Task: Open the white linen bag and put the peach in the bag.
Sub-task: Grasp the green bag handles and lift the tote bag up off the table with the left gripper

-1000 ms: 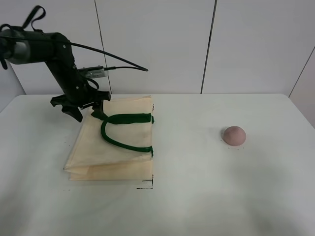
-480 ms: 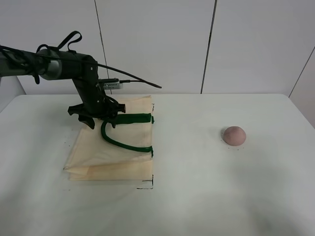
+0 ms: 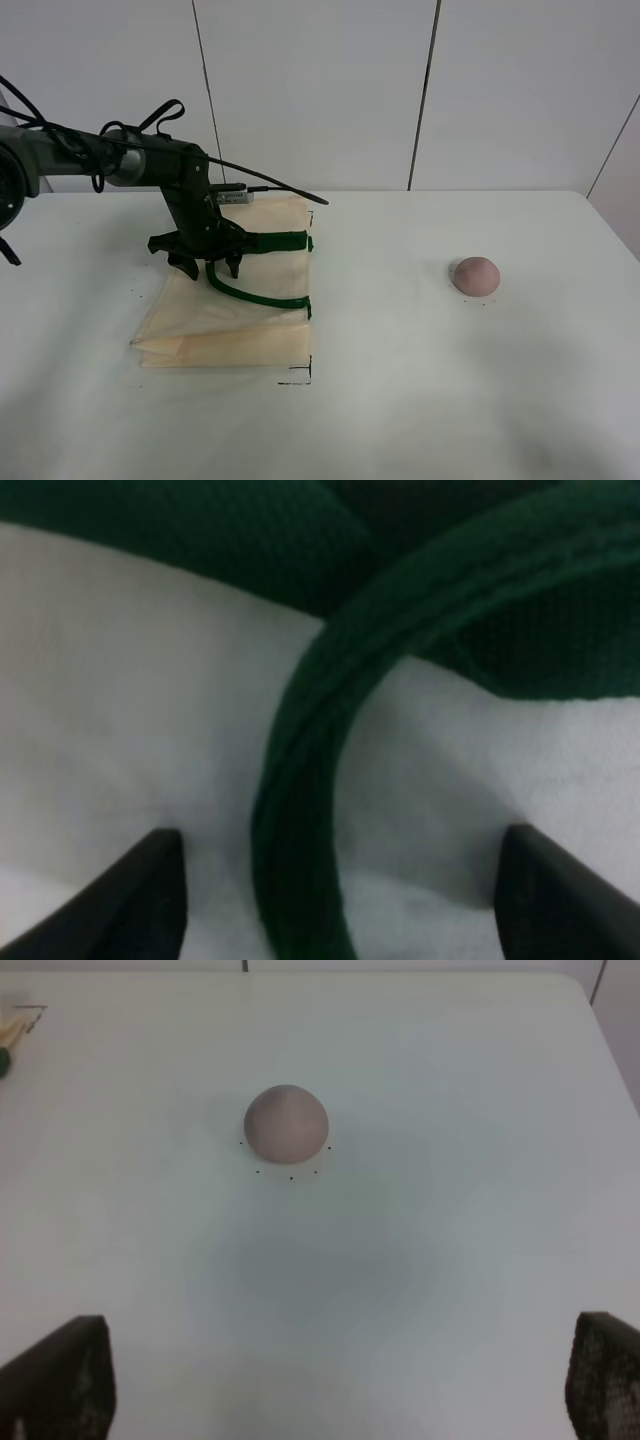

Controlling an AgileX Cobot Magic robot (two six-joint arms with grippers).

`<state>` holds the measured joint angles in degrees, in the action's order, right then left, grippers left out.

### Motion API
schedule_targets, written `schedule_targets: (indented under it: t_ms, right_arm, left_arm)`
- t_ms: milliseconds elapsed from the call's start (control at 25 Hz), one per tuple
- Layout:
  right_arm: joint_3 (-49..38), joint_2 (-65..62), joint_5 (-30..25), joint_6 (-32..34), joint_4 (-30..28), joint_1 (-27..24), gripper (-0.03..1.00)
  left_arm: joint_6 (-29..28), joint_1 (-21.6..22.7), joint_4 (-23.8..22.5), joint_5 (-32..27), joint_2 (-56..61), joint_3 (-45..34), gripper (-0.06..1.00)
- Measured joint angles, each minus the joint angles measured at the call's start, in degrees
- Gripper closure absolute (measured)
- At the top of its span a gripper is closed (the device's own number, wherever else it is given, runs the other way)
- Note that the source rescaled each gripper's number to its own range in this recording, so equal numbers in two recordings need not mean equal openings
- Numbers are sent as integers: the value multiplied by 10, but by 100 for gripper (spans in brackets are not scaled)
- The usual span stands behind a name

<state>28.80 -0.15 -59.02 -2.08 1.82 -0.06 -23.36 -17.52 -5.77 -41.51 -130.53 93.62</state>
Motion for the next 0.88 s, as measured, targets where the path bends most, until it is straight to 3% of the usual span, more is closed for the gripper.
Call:
schedule_targets:
  t_ms: [80,160,320,560,880]
  right_arm:
    - [0,0,0,0,0,0,-3]
    - [0,0,0,0,0,0,-3]
    - [0,0,0,0,0,0,-3]
    - [0,0,0,0,0,0,-3]
    - [0,0,0,2,-1,0,-3]
  left_arm:
    - [0,0,1,0,-2,3,6]
    - [0,0,2,0,-2,4,29]
    - [-4,-2,3,-3,-2,6,94]
    - [-4,-2,2,-70,2,46,94]
    - [65,-2,3,-203,95,208,94]
